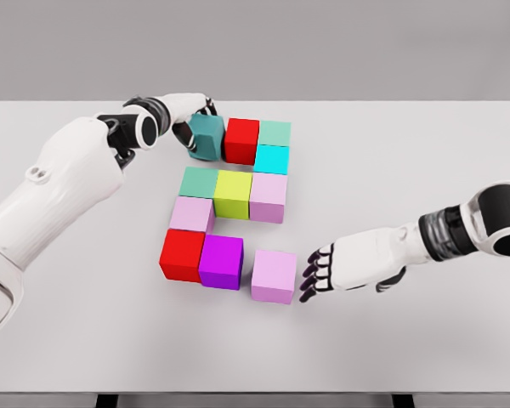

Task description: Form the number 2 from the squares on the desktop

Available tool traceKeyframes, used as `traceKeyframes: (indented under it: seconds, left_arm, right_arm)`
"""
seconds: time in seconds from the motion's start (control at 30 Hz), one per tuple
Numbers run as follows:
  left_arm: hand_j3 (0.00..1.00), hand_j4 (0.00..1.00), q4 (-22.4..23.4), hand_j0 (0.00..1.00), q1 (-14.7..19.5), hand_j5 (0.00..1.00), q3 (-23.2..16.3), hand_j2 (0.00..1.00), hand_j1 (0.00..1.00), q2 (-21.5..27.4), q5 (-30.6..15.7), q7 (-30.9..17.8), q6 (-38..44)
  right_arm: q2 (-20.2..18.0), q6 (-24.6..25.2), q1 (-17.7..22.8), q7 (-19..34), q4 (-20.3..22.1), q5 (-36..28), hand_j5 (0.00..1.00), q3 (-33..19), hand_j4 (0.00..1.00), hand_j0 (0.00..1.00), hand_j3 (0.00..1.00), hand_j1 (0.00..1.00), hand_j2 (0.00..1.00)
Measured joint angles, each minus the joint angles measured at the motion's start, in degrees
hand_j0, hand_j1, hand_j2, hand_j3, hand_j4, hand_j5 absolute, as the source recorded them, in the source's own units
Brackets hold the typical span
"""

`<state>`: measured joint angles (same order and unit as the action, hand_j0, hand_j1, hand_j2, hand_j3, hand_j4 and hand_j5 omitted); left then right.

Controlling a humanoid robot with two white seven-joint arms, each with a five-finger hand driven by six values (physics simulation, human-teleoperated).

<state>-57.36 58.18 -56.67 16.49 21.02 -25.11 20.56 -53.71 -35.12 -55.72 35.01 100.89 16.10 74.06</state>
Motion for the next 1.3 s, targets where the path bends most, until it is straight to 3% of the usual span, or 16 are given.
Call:
traceKeyframes:
  seconds: [0.3, 0.53, 0.87, 1.3]
  left_arm:
    - [1.00, 1.00, 1.7, 1.00, -0.3, 1.00, 2.8, 1.00, 1.00, 0.0, -0.5, 0.0, -2.7]
    - [1.00, 1.00, 3.3, 1.00, -0.7, 1.00, 3.0, 1.00, 1.00, -0.8, -3.4, 0.7, -4.6]
    - [1.00, 1.00, 7.0, 1.00, -0.6, 1.00, 2.9, 1.00, 1.00, -2.6, -3.6, 4.8, -4.6]
    - [1.00, 1.00, 8.5, 1.00, -0.4, 1.00, 2.8, 1.00, 1.00, -3.3, -3.8, 5.5, -4.9]
  right_arm:
    - [1.7, 0.0, -0.9, 0.0, -0.1, -0.4, 1.00, 0.7, 1.00, 1.00, 1.00, 1.00, 1.00]
    - [2.6, 0.0, -1.4, 0.0, -0.2, -1.3, 1.00, 0.8, 1.00, 1.00, 1.00, 1.00, 1.00]
    - [3.3, 0.0, -2.2, 0.0, -2.1, -1.6, 1.00, 0.5, 1.00, 1.00, 1.00, 1.00, 1.00]
    - [3.7, 0.0, -3.3, 0.0, -4.5, -1.6, 1.00, -0.1, 1.00, 1.00, 1.00, 1.00, 1.00]
